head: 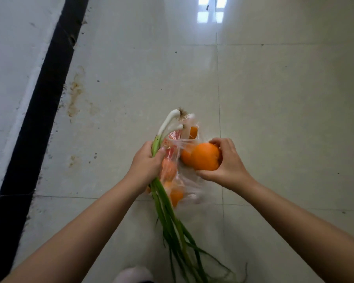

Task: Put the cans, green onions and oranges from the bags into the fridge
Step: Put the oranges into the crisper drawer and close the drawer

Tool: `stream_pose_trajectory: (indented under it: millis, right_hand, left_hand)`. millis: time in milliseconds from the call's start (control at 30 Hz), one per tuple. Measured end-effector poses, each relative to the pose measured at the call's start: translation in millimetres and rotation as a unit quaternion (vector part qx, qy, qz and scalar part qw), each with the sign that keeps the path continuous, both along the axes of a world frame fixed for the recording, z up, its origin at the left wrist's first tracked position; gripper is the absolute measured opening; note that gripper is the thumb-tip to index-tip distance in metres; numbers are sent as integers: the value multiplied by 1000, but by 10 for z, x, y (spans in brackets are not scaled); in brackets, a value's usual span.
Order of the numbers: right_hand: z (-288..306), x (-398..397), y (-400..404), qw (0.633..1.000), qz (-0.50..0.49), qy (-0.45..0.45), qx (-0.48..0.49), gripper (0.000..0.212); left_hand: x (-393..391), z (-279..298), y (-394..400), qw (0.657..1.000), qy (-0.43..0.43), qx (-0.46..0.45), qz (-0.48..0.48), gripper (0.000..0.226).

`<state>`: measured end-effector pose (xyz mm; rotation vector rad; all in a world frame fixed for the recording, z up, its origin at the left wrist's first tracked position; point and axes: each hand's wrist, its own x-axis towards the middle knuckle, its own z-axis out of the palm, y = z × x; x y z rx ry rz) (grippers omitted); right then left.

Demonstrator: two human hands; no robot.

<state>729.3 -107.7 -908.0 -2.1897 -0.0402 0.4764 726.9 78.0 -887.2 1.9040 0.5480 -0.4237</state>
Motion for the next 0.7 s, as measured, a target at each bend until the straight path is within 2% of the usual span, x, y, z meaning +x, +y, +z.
stream_pose_trajectory:
  millis: [100, 200, 300, 400, 533, 700]
  right_hand:
    - [517, 53, -177, 999, -44, 18, -2, 76]
    - [1233, 83, -382, 996, -85, 33, -3, 75]
    - [2149, 119, -668, 994, -109, 23, -1, 73]
    - [3191, 161, -1088, 990, -143, 8, 3, 72]
    - [4678, 284, -1830, 982, -187, -20, 5, 67]
    - [6424, 540, -2854, 975, -203, -93, -9, 66]
  left_hand:
    - [73, 567, -170, 999, 28, -7, -17, 25]
    - [202, 1322, -380, 996, 62, -54, -19, 26]
    - [394, 2198, -719, 992, 88, -88, -17, 23]
    - [631, 3163, -1175, 991, 93, -77, -49, 23]
    - [1015, 4622, -1951, 986, 45, -24, -157, 19]
    - [1430, 6389, -2870, 965, -64, -51, -248, 15]
